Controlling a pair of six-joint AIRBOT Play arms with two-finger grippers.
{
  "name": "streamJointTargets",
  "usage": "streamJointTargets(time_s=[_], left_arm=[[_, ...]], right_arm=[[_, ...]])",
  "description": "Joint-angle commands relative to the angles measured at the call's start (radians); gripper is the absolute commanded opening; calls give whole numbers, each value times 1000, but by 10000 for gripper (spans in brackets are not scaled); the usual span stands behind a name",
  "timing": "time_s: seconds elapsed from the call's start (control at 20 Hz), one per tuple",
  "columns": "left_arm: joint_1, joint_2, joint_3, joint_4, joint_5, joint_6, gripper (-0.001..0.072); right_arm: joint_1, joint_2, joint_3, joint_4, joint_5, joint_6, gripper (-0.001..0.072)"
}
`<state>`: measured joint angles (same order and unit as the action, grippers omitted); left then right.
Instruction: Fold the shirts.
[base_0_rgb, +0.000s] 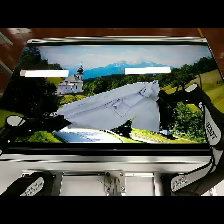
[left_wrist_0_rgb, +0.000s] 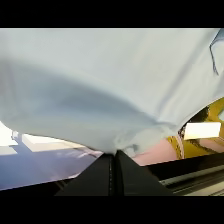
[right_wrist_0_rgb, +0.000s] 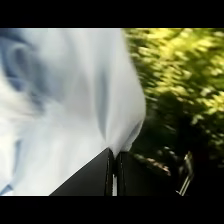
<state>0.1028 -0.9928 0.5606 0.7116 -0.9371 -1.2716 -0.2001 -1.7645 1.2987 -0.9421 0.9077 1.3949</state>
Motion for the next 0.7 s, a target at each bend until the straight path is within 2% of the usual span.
streamJointTargets(time_s=[0.0, 0.15, 0.35, 0.5, 0.65], left_arm=[[24, 53, 125, 127, -40, -2, 38], [24, 141, 379, 273, -122, -45, 39], [24, 268, 818, 402, -158, -122, 39], [24, 334, 1109, 492, -153, -196, 39], [24, 397, 1259, 585, -154, -236, 39]], right_arm=[[3, 110, 53, 19, 30, -117, 69], [3, 316, 153, 21, 80, -158, 69], [3, 661, 322, 10, 59, -129, 69], [3, 901, 419, -70, -3, -17, 69], [3, 1079, 464, -227, 14, 126, 69]])
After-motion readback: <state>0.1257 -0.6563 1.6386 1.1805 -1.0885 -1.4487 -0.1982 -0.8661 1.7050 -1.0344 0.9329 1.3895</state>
